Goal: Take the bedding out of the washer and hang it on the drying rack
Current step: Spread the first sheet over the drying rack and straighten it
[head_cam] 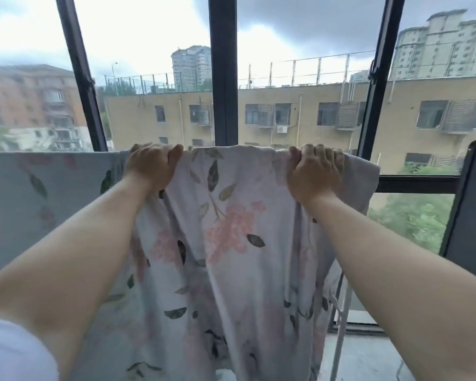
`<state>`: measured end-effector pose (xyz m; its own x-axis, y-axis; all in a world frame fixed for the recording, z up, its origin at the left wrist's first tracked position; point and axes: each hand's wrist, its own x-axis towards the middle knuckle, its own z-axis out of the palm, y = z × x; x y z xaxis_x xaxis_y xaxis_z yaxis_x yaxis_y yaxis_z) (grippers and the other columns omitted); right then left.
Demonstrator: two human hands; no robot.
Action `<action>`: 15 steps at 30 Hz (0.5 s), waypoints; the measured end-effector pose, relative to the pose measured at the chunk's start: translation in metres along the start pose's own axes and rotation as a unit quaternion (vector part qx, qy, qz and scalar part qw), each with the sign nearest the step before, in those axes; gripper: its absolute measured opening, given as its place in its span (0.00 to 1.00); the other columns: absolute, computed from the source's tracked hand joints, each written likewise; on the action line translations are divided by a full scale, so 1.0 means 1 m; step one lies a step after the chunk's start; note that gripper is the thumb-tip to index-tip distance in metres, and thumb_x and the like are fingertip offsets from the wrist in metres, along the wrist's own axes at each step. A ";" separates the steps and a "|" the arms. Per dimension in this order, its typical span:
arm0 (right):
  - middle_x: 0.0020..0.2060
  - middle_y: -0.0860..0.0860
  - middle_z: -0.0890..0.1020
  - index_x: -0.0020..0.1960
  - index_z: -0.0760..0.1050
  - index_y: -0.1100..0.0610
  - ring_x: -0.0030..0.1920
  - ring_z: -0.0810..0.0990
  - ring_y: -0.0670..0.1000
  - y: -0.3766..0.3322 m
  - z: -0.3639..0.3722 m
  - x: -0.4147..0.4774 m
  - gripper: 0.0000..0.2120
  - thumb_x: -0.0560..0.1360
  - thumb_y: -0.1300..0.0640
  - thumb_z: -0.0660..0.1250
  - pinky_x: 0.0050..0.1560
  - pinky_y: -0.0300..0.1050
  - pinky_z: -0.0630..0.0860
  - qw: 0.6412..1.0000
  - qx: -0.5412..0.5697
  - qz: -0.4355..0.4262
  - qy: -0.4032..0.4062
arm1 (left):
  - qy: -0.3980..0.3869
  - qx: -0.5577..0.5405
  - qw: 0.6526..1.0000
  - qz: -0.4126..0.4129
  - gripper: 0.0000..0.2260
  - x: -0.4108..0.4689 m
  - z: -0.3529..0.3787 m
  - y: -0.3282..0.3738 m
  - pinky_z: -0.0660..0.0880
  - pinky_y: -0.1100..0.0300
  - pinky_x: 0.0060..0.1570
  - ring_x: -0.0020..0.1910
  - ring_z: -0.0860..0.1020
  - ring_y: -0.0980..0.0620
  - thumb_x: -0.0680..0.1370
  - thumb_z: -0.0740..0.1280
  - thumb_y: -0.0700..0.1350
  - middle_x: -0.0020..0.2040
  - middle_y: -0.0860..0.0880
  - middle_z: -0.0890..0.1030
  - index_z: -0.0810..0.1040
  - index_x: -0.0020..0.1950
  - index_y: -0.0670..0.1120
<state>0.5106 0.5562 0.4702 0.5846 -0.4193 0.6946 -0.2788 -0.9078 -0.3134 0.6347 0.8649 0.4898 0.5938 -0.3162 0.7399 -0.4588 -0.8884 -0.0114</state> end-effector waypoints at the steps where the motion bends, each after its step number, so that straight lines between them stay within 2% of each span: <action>1: 0.66 0.58 0.75 0.65 0.73 0.58 0.72 0.66 0.60 -0.001 0.001 0.000 0.28 0.84 0.41 0.43 0.79 0.59 0.46 1.000 -0.006 0.005 -0.001 | -0.001 0.006 1.000 -0.007 0.27 -0.001 -0.001 -0.017 0.67 0.47 0.58 0.55 0.78 0.38 0.86 0.47 0.57 0.52 0.38 0.83 0.81 0.50 0.44; 8: 0.65 0.60 0.74 0.65 0.73 0.59 0.72 0.66 0.61 -0.007 0.000 0.007 0.29 0.83 0.41 0.44 0.78 0.63 0.45 0.998 -0.034 0.053 0.000 | 0.018 0.061 0.996 -0.063 0.33 -0.007 -0.003 -0.086 0.67 0.45 0.58 0.50 0.79 0.36 0.81 0.41 0.62 0.44 0.38 0.82 0.80 0.43 0.43; 11: 0.64 0.62 0.74 0.64 0.74 0.59 0.72 0.65 0.64 -0.023 0.008 0.009 0.29 0.83 0.41 0.44 0.78 0.65 0.43 0.997 -0.057 0.057 -0.009 | 0.013 0.065 0.993 -0.098 0.32 -0.008 0.001 -0.087 0.63 0.43 0.63 0.55 0.78 0.37 0.82 0.43 0.62 0.47 0.40 0.83 0.82 0.46 0.45; 15: 0.61 0.62 0.75 0.61 0.75 0.60 0.71 0.65 0.64 -0.060 0.019 0.007 0.31 0.83 0.40 0.43 0.78 0.64 0.41 0.997 -0.058 0.045 -0.021 | 0.044 0.055 0.994 -0.087 0.29 -0.010 0.009 -0.069 0.64 0.45 0.62 0.52 0.78 0.39 0.83 0.46 0.60 0.46 0.43 0.84 0.83 0.47 0.46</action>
<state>0.5460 0.6071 0.4814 0.5841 -0.5021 0.6377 -0.4170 -0.8597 -0.2950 0.6665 0.9265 0.4773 0.5962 -0.1289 0.7924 -0.2763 -0.9597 0.0517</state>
